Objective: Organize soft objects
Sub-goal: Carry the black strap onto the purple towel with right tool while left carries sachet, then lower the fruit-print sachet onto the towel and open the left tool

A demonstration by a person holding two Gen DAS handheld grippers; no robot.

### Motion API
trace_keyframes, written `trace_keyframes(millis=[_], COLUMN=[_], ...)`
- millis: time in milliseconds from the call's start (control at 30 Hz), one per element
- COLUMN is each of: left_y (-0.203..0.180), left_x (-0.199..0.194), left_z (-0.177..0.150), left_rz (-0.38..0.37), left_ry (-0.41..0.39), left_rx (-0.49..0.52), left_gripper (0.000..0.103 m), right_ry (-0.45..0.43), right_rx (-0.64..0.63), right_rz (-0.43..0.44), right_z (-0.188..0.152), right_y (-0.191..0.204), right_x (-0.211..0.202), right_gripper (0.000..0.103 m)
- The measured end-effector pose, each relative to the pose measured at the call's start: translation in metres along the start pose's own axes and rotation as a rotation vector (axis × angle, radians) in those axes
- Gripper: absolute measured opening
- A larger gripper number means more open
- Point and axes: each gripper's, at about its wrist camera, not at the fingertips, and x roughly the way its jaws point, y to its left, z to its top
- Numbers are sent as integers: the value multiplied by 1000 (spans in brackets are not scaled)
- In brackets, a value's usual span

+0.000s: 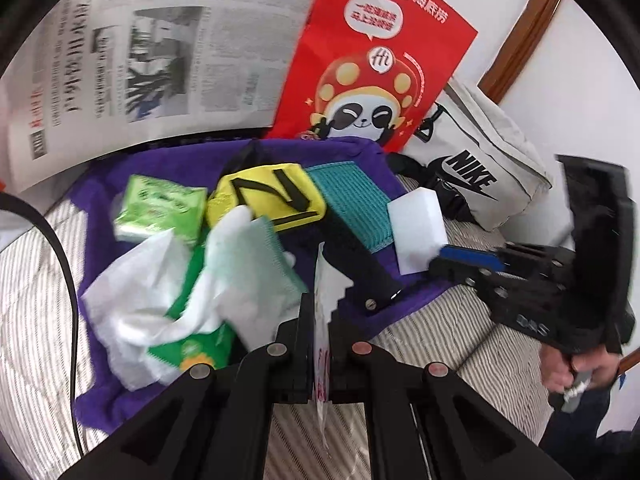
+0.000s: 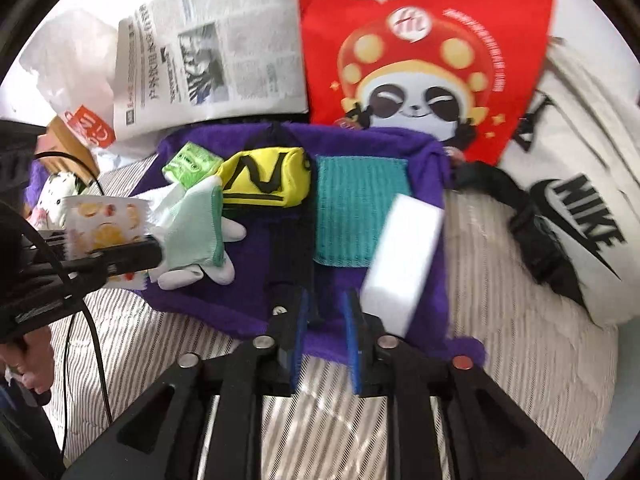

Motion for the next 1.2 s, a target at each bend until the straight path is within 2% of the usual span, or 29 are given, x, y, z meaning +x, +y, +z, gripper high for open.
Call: trace_keyframes(millis=[100,333,467,800,1000,1133,1200], left_y=[-6,-14,-16,-26,-37,-44,-49], left_x=[17,55,74,94,96,97,99], left_z=[5,15,19,20,22,21,21], left_rz=[3,-4,58,117,137,143,158], left_ry=[27,84,132,183,211,217,218], left_rx=[11,11,9,60,101,116,119], left_gripper=[5,5,5,5,15,31,32], right_ry=[-27,-15,-12,0,-4,-9,-11], right_rx=[19,60,97,103,103,100,99], right_rz=[-14,-36,-36,-16,-16,-14,-10], right_z=[-11,-34,-43,-50,-52,-53,-53], right_y=[-6,-19,-29,-32,-32,-31,-31], right_x=[-11,-16,-15,-13,-17,-20,-22], right_gripper=[32,32,32,33,40,40,40])
